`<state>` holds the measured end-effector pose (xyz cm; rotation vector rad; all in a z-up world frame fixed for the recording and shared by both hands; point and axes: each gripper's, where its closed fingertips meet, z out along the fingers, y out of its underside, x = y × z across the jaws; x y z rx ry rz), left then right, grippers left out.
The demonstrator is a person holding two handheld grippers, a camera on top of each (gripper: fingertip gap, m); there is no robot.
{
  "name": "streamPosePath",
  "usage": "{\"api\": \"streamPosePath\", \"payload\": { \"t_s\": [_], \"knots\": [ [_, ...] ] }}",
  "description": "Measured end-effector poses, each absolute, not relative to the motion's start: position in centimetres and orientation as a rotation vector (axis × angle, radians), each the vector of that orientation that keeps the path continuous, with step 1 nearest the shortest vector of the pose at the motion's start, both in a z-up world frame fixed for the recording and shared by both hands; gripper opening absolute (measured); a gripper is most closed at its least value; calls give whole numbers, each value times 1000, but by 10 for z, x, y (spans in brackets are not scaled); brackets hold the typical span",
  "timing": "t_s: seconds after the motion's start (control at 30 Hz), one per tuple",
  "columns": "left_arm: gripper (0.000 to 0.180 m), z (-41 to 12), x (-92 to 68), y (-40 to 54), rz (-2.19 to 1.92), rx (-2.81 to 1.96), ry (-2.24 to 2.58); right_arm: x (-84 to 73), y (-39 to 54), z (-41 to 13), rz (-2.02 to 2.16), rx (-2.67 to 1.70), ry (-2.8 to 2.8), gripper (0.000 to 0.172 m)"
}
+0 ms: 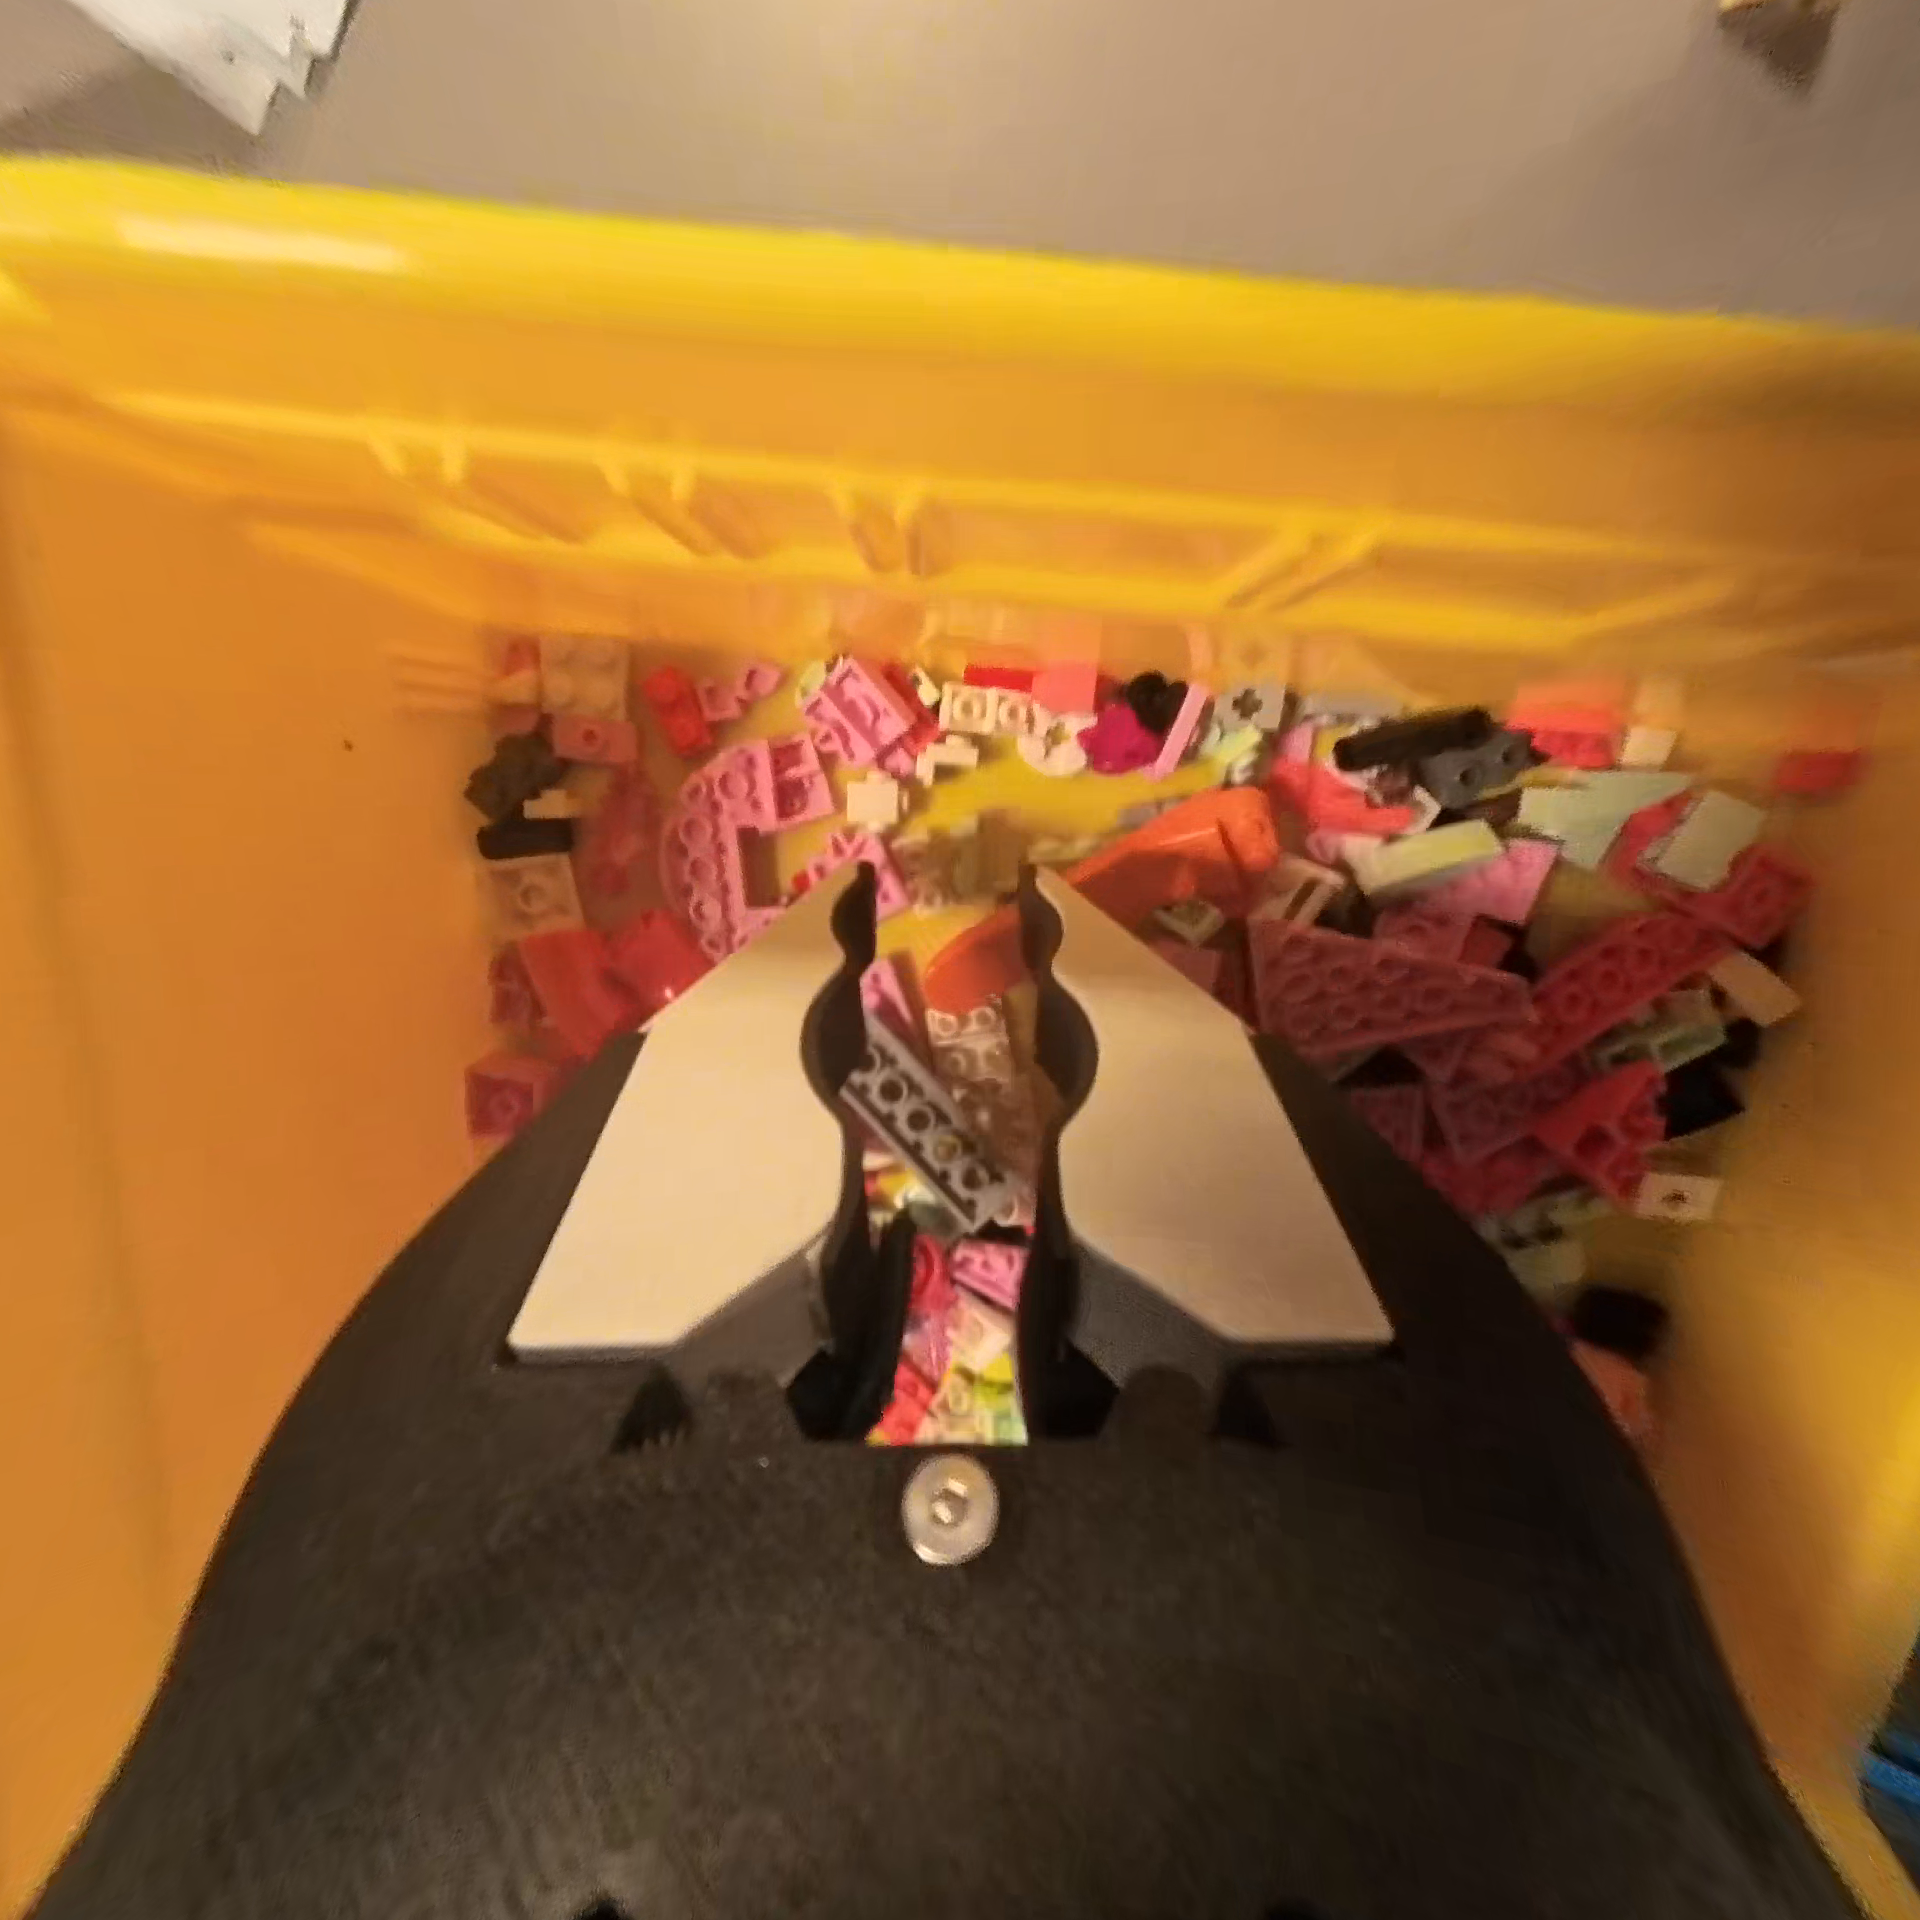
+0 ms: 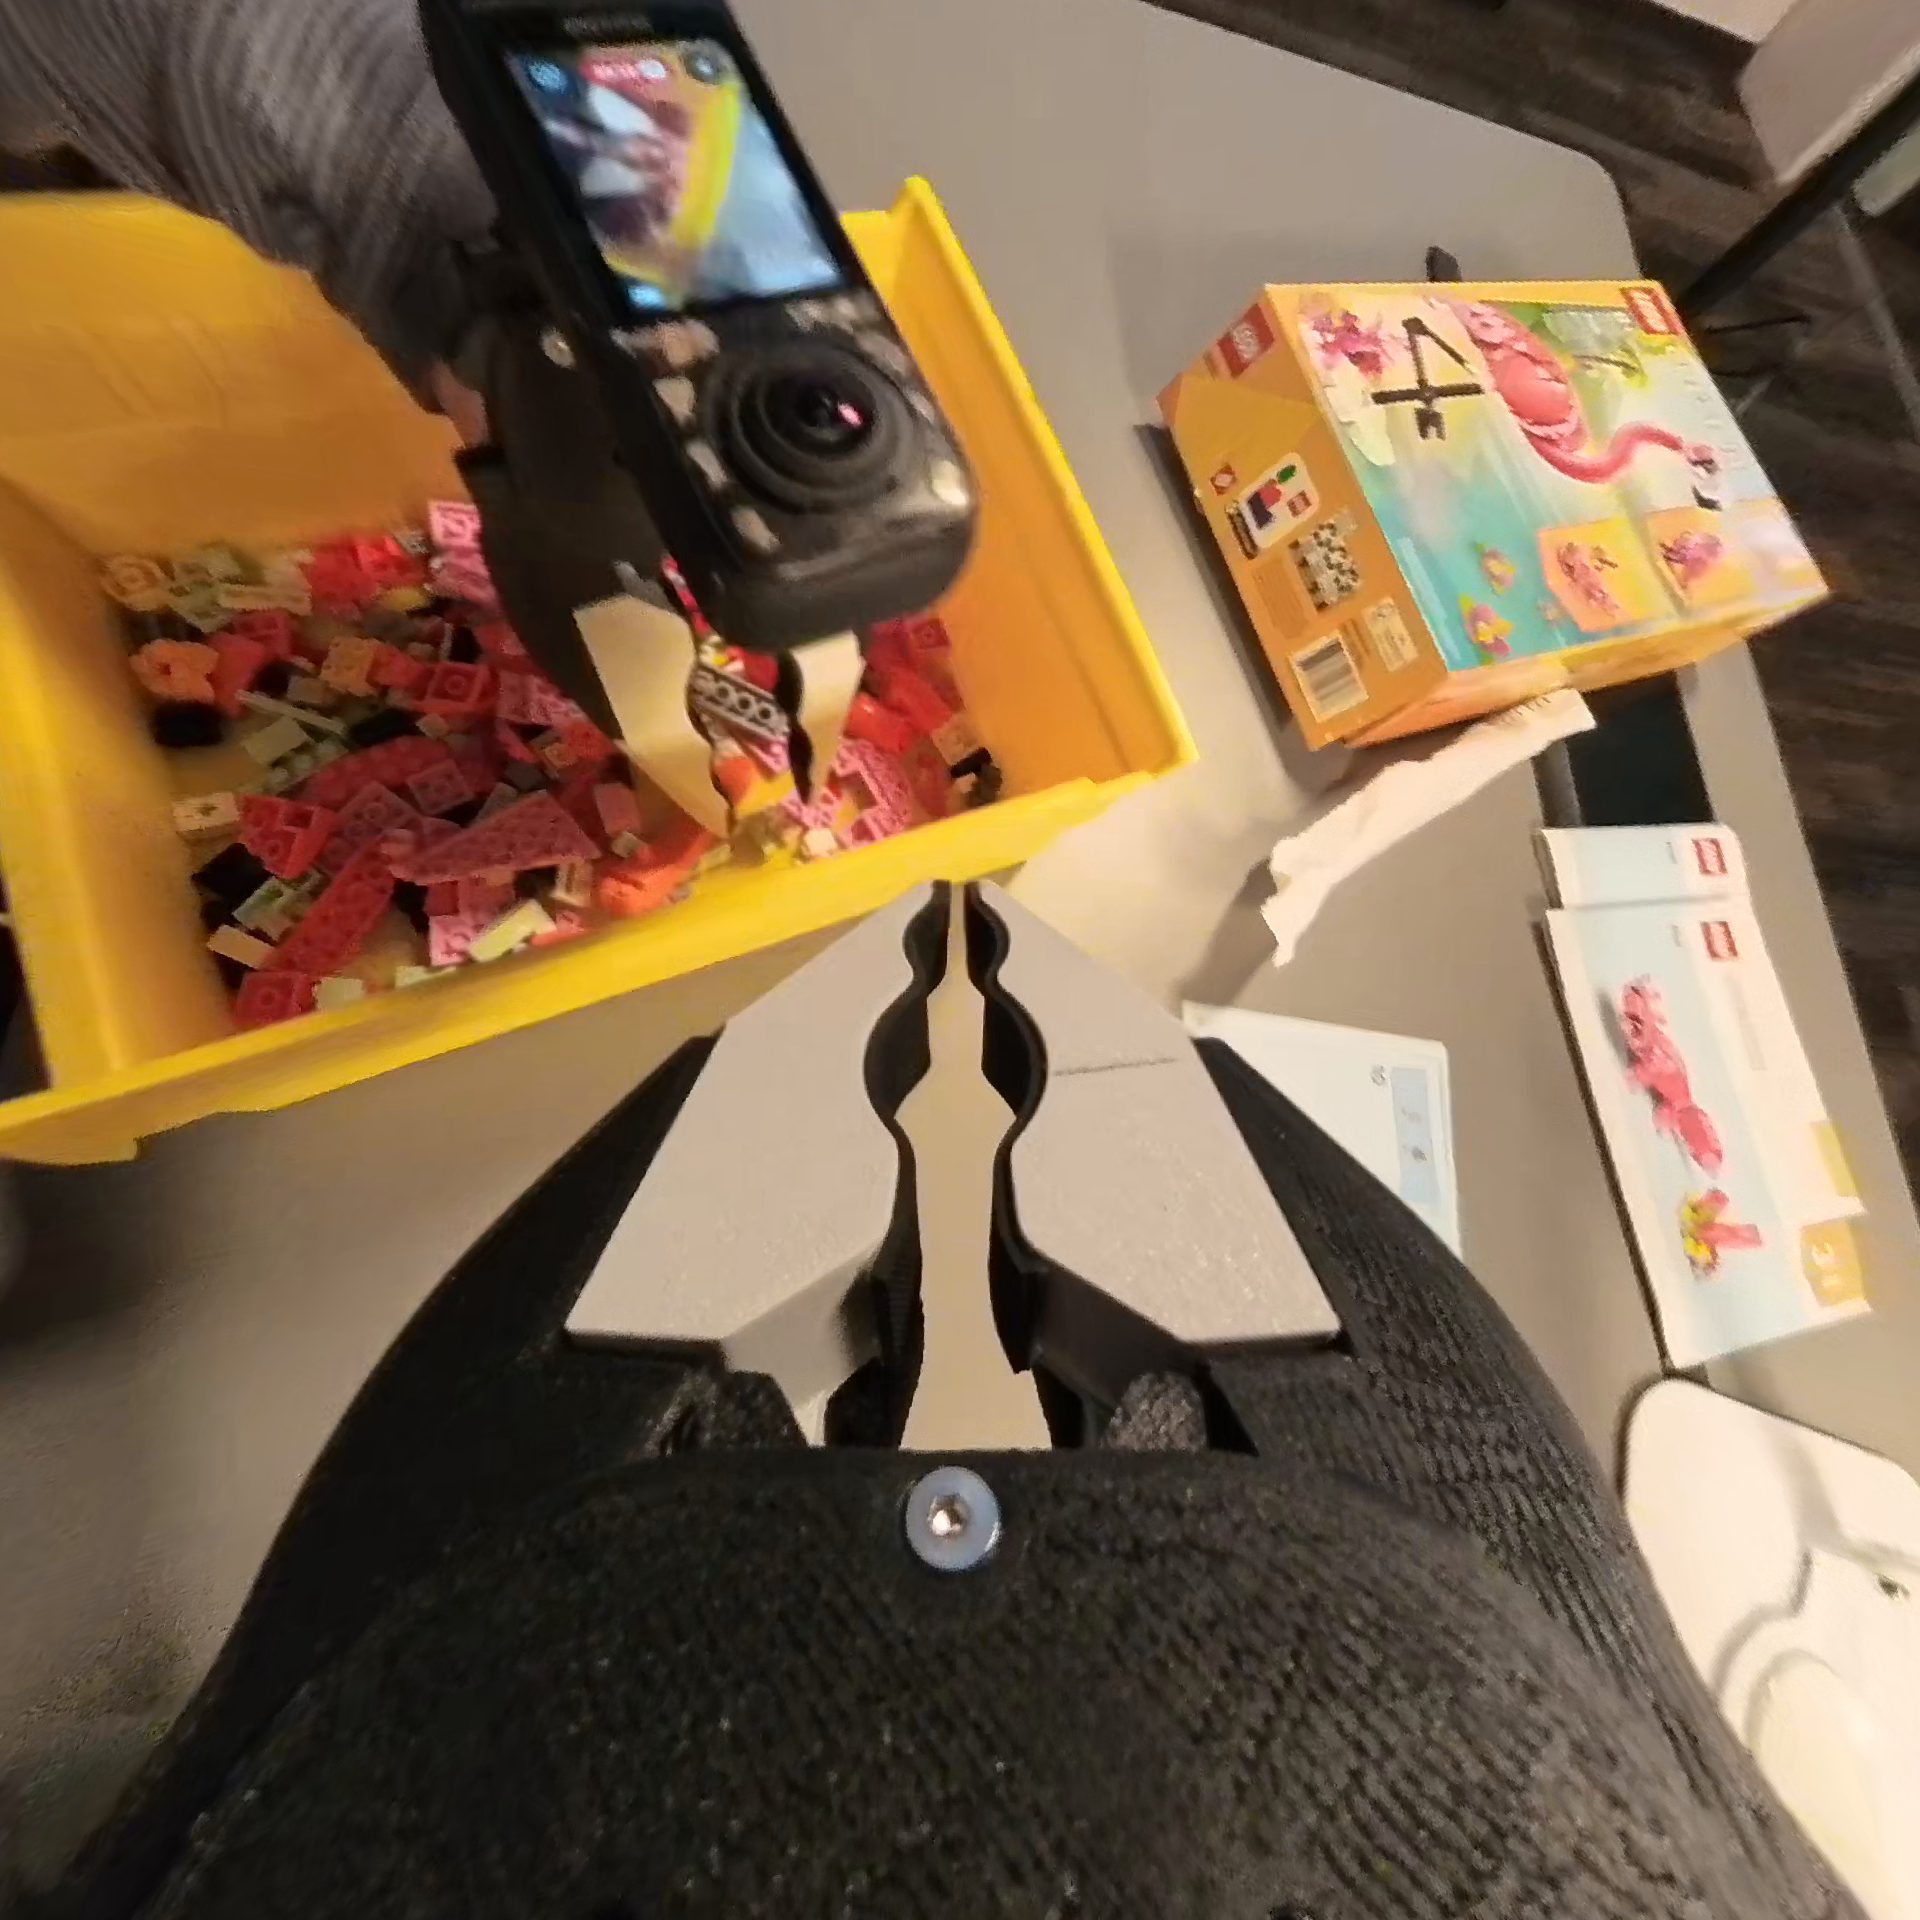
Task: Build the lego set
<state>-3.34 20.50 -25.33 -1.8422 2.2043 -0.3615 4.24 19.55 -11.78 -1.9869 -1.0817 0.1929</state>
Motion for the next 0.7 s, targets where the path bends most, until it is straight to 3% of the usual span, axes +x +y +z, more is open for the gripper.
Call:
{"api": "streamPosePath", "payload": {
  "t_s": [0.7],
  "knots": [
    [25, -244, -53, 199, -390, -1879, 2182, 66, 192, -122, 187, -2059, -998, 0]
  ]
}}
